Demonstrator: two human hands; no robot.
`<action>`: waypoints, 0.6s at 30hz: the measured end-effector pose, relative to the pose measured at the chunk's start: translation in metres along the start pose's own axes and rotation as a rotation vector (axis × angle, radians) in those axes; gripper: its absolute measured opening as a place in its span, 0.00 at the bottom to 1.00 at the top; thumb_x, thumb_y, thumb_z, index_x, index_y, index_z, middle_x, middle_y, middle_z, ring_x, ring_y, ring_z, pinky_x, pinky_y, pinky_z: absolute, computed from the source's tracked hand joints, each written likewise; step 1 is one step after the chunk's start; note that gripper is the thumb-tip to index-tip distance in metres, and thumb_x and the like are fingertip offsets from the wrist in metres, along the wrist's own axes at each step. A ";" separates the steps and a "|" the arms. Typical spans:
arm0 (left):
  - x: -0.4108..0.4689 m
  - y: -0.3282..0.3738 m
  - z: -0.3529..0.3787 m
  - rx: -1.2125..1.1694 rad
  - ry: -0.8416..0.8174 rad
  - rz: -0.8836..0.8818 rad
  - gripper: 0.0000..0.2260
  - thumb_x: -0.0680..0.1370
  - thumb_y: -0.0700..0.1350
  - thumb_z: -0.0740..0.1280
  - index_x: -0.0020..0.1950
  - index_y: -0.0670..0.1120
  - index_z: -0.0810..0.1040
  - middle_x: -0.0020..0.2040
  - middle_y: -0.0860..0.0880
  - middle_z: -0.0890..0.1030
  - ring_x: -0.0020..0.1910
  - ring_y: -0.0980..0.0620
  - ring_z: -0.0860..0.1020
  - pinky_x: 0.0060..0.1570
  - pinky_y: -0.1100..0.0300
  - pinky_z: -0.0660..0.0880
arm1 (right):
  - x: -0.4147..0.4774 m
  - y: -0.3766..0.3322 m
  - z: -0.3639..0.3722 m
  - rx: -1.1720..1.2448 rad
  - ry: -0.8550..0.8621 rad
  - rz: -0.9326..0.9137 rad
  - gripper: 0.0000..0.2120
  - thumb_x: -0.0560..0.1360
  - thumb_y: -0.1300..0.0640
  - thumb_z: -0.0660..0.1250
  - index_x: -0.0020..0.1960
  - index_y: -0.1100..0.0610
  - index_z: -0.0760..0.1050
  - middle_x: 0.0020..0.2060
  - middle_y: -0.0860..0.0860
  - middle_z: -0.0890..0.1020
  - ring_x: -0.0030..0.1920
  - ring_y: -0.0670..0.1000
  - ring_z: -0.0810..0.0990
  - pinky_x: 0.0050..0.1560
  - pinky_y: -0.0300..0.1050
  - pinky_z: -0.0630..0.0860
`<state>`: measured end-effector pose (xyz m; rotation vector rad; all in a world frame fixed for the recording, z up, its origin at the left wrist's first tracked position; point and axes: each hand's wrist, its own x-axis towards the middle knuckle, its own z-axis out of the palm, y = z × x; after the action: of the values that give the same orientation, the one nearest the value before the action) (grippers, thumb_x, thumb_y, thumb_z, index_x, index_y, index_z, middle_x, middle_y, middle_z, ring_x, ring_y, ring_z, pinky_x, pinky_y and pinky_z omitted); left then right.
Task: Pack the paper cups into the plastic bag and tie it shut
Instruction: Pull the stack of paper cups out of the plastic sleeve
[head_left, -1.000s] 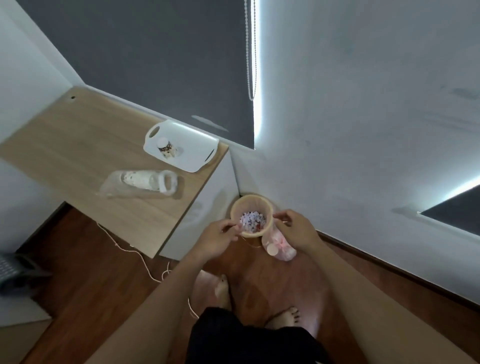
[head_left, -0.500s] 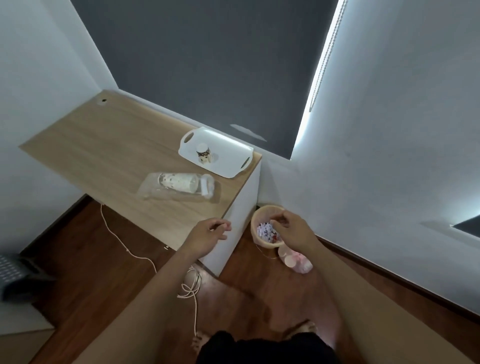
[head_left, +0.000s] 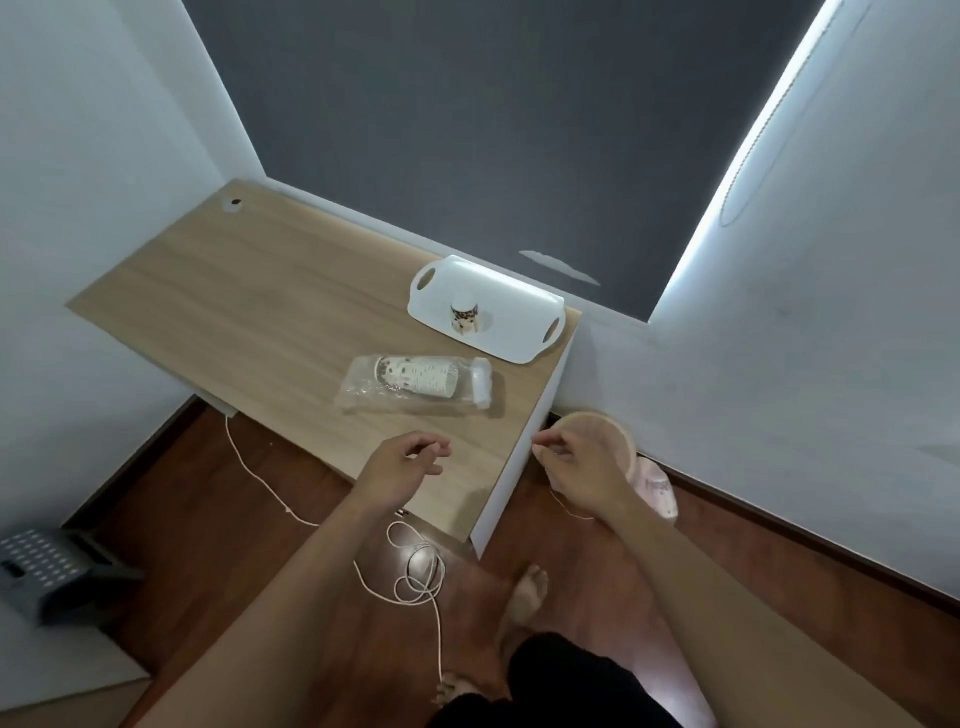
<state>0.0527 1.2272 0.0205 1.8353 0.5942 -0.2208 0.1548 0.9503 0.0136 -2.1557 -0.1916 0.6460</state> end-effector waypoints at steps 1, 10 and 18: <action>0.007 0.002 -0.003 0.000 -0.001 0.000 0.09 0.88 0.42 0.66 0.64 0.45 0.86 0.60 0.46 0.89 0.43 0.61 0.89 0.41 0.73 0.77 | 0.007 -0.005 0.002 0.004 0.001 0.005 0.08 0.85 0.54 0.69 0.62 0.51 0.84 0.46 0.41 0.83 0.46 0.40 0.81 0.46 0.27 0.73; 0.059 0.014 -0.050 0.016 0.030 -0.005 0.10 0.88 0.41 0.66 0.64 0.44 0.86 0.60 0.47 0.89 0.45 0.62 0.88 0.42 0.72 0.78 | 0.089 -0.066 0.024 0.089 -0.065 0.082 0.15 0.85 0.51 0.67 0.70 0.51 0.80 0.61 0.49 0.86 0.56 0.48 0.84 0.52 0.41 0.75; 0.107 0.014 -0.086 0.022 0.071 -0.024 0.10 0.88 0.37 0.66 0.64 0.39 0.86 0.60 0.41 0.88 0.51 0.54 0.86 0.40 0.73 0.77 | 0.147 -0.086 0.046 0.051 -0.127 0.155 0.18 0.85 0.50 0.68 0.73 0.52 0.76 0.65 0.49 0.84 0.63 0.51 0.83 0.58 0.46 0.79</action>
<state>0.1388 1.3348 0.0159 1.8642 0.6657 -0.1801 0.2649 1.0877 0.0012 -2.0955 -0.0748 0.8690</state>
